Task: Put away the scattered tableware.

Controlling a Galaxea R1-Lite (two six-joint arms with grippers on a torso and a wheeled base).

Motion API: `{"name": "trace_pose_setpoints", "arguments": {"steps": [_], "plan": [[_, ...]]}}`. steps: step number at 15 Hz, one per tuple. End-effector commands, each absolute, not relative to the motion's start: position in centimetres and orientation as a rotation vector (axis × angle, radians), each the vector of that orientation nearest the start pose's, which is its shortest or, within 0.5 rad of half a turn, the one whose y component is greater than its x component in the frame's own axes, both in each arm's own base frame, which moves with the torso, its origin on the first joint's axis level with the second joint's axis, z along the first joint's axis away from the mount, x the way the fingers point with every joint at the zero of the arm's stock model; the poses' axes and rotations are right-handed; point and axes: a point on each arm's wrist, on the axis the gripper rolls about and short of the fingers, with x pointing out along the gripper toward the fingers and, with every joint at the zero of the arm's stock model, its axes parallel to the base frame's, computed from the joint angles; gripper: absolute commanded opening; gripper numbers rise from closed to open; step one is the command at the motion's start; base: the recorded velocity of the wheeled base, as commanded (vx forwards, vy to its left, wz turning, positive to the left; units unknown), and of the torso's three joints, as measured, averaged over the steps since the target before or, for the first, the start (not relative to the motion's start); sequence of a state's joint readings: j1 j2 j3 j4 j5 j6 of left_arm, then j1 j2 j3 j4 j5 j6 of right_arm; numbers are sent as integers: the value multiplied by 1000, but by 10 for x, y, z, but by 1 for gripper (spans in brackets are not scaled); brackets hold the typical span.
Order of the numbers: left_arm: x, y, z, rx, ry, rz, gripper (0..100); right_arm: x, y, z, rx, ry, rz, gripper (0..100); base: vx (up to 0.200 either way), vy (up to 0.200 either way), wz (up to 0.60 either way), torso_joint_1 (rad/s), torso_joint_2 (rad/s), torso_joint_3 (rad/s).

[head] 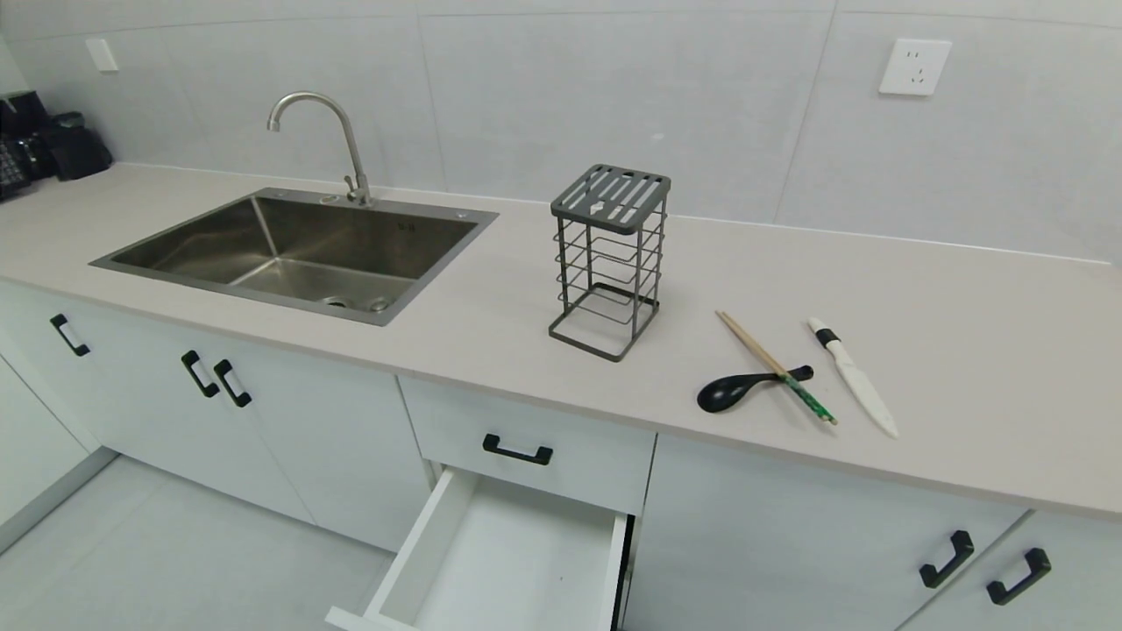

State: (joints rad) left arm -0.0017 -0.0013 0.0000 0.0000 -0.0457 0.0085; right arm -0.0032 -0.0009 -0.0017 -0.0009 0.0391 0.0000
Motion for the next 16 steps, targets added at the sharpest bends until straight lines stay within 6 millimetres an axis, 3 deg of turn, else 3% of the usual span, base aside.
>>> {"name": "trace_pose_setpoints", "arguments": {"steps": [1, 7, 16], "plan": [[-23, -1, 75, 8, 0, -48, 100, -23, 1, 76, 0, -3, 37, 0, 0, 0, 0, 281, -544, -271], [-23, -1, 75, -2, 0, -48, 100, -23, 1, 76, 1, -3, 37, 0, 0, 0, 0, 252, -490, -233], [-23, -1, 76, -1, -1, -48, 100, -23, 1, 76, -2, -3, 37, 0, 0, 0, 0, 14, -23, -12]]}}
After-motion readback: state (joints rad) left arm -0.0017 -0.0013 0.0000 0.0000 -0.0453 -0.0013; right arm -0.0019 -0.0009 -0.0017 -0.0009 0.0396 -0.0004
